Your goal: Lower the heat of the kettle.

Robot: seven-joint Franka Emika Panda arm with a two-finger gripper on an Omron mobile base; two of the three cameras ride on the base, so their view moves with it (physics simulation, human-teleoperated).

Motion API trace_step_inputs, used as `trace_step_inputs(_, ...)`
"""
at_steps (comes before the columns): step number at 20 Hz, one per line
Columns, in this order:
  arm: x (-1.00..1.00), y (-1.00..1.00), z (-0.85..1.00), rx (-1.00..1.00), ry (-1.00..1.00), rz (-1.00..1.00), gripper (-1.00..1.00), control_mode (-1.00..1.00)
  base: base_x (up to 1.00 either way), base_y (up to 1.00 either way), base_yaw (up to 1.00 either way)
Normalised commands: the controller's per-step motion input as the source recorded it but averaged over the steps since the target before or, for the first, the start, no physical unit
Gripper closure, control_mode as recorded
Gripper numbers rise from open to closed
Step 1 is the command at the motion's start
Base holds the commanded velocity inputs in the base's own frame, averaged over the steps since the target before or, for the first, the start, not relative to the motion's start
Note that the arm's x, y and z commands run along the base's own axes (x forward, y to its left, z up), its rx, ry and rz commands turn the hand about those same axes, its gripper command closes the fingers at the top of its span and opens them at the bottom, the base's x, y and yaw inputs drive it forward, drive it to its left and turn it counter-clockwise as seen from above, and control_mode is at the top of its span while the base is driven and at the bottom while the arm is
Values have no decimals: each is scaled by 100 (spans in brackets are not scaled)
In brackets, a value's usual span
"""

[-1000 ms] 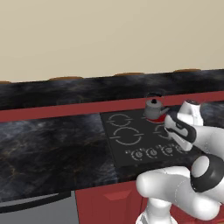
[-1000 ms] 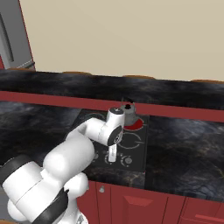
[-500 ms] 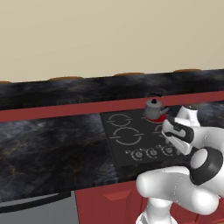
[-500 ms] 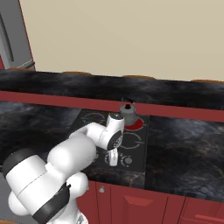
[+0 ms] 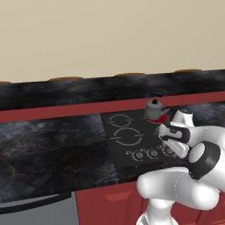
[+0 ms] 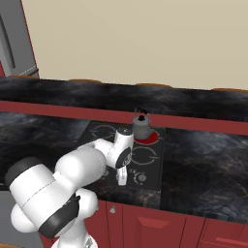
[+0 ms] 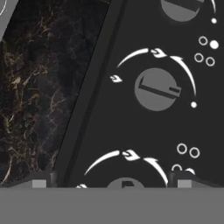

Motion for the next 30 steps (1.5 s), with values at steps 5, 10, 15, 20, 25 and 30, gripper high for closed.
trace_step_inputs(5,0,-1,-9,0,0,0,-100,-100,0,0,0)
trace_step_inputs(10,2,-2,-1,0,0,0,-100,-100,0,0,0)
trace_step_inputs(15,5,-4,0,0,0,0,-100,-100,0,0,0)
trace_step_inputs(20,7,-7,0,0,0,0,-100,-100,0,0,0)
trace_step_inputs(25,3,-8,-1,0,0,0,-100,-100,0,0,0)
trace_step_inputs(30,1,-2,-4,0,0,0,-100,-100,0,0,0)
